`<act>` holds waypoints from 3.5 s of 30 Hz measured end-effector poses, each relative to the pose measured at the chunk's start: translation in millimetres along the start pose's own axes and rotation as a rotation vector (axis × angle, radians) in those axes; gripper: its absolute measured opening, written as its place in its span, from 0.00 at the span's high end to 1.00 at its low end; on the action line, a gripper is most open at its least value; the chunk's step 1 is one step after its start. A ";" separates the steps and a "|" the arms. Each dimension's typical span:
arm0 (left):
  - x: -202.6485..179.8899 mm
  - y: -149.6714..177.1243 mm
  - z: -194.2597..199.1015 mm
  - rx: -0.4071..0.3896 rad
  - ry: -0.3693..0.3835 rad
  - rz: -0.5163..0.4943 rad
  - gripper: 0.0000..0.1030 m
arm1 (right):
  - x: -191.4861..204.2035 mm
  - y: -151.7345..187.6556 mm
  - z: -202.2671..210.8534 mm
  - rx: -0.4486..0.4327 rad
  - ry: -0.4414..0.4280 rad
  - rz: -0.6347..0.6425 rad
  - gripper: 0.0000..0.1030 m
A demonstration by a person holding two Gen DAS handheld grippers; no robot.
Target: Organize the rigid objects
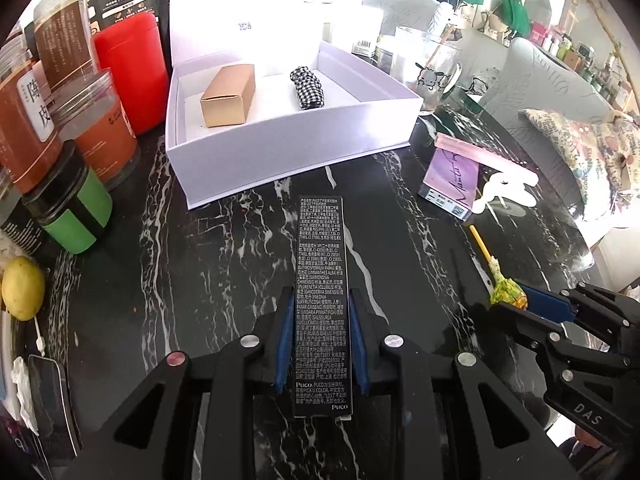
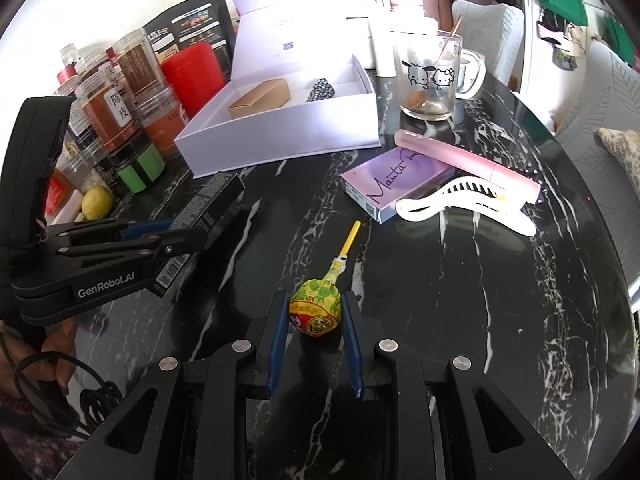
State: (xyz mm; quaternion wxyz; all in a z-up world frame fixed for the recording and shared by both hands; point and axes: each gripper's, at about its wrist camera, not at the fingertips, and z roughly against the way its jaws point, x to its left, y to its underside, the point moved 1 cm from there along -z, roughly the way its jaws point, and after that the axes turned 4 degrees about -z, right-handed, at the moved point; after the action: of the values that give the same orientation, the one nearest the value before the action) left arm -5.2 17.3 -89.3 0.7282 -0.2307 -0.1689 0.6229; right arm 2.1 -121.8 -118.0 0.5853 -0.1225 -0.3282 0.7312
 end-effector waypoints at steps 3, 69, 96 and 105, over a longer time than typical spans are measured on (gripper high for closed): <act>-0.1 3.4 6.1 -0.007 0.005 0.002 0.76 | 3.3 1.6 3.1 -0.007 -0.001 0.005 0.75; 36.9 -121.4 68.2 -0.273 -0.032 -0.007 0.76 | 46.2 -133.0 28.4 -0.218 -0.024 0.218 0.75; 81.0 -213.3 13.0 -0.293 -0.044 0.061 0.76 | 27.9 -234.7 -39.3 -0.223 0.001 0.241 0.75; 101.7 -221.4 -27.3 -0.221 -0.060 0.108 0.76 | 25.5 -256.2 -77.0 -0.197 -0.006 0.215 0.75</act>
State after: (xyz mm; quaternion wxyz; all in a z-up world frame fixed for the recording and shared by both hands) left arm 209.9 88.0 4.6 0.6583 -0.2996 -0.2452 0.6455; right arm 236.9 -46.5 -11.1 0.4878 -0.2113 -0.3852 0.7543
